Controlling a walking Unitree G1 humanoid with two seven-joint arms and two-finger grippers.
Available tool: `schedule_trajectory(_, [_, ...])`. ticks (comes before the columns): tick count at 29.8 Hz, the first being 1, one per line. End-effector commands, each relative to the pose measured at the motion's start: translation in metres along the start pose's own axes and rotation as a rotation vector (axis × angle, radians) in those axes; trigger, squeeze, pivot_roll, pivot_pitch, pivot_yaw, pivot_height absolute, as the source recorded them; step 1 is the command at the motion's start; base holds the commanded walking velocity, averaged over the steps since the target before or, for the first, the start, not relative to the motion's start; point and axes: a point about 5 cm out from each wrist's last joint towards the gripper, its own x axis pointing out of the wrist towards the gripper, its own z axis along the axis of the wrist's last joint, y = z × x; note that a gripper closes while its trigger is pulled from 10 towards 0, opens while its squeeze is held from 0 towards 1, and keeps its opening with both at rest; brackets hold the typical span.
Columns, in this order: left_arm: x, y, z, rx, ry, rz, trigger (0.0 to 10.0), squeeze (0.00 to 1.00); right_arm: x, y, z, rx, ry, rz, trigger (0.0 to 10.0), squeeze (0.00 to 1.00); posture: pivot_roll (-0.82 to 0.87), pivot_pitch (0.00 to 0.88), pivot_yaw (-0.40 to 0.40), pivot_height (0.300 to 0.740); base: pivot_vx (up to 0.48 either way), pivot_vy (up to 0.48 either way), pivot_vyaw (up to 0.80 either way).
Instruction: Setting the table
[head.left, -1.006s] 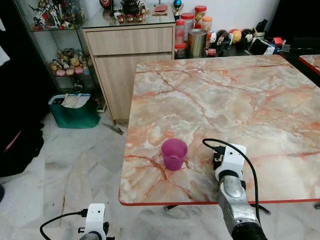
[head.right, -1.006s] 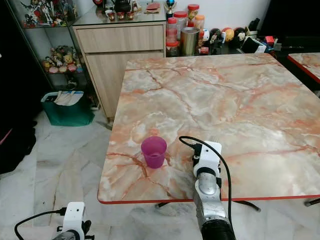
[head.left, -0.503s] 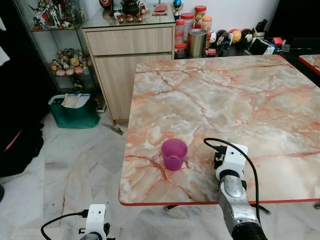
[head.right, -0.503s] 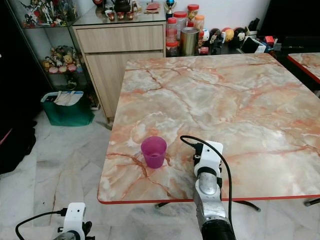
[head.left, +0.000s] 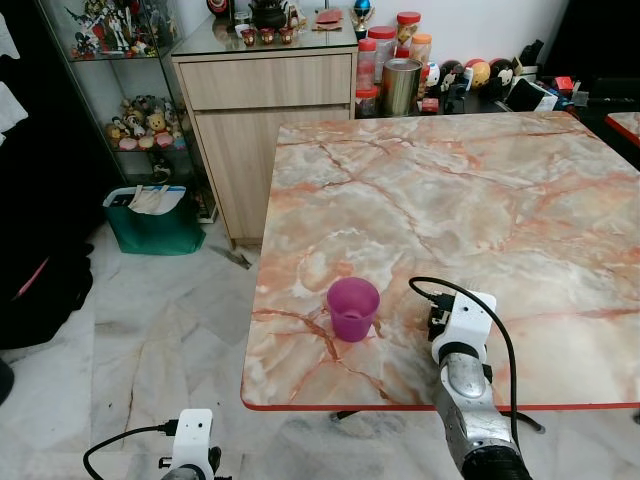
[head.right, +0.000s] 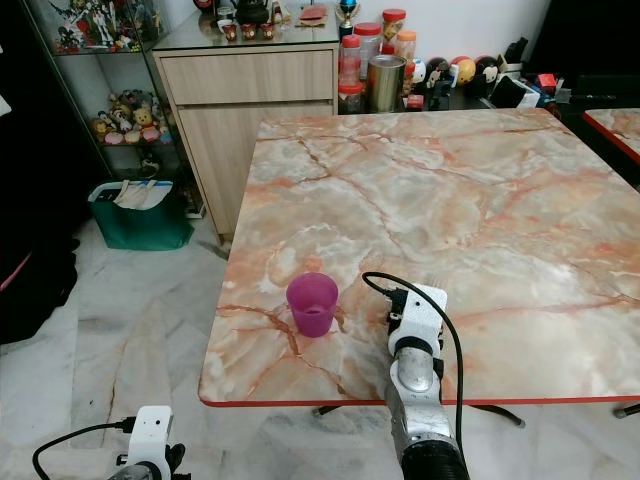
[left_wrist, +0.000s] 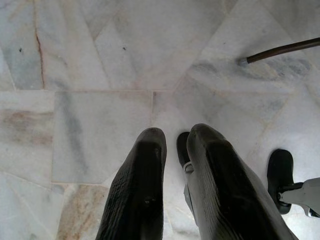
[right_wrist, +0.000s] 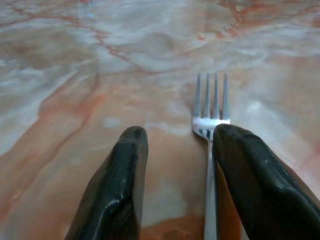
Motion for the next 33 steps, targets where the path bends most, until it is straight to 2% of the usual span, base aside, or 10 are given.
schedule_trajectory(1, [0.0, 0.002, -0.003, -0.001, 0.02, 0.001, 10.0, 0.0, 0.0, 0.001, -0.002, 0.012, 0.017, -0.009, 10.0, 0.0, -0.08, 0.0, 0.034, 0.728, 0.0, 0.0, 0.0])
schedule_trajectory(10, [0.0, 0.001, -0.003, -0.002, 0.024, -0.004, 10.0, 0.0, 0.0, -0.004, -0.004, 0.021, 0.03, -0.041, 10.0, 0.0, -0.08, 0.0, 0.036, 0.728, 0.0, 0.0, 0.0])
schedule_trajectory(17, [-0.001, 0.0, -0.005, -0.004, 0.035, -0.013, 10.0, 0.0, 0.001, -0.005, -0.012, 0.024, 0.098, -0.055, 10.0, 0.0, -0.08, 0.0, 0.035, 0.728, 0.0, 0.0, 0.0])
schedule_trajectory(23, [-0.001, 0.0, -0.005, -0.004, 0.035, -0.014, 10.0, 0.0, 0.001, -0.004, -0.012, 0.033, 0.103, -0.055, 10.0, 0.0, -0.08, 0.0, 0.035, 0.728, 0.0, 0.0, 0.0])
schedule_trajectory(27, [-0.001, -0.001, -0.006, -0.007, 0.042, -0.022, 10.0, 0.0, 0.001, -0.005, -0.018, 0.017, 0.159, -0.058, 10.0, 0.0, -0.08, 0.0, 0.031, 0.728, 0.0, 0.0, 0.0])
schedule_trajectory(33, [-0.001, -0.002, -0.007, -0.008, 0.048, -0.027, 10.0, 0.0, 0.001, -0.006, -0.023, 0.068, 0.2, -0.071, 10.0, 0.0, -0.07, 0.0, 0.03, 0.728, 0.0, 0.0, 0.0])
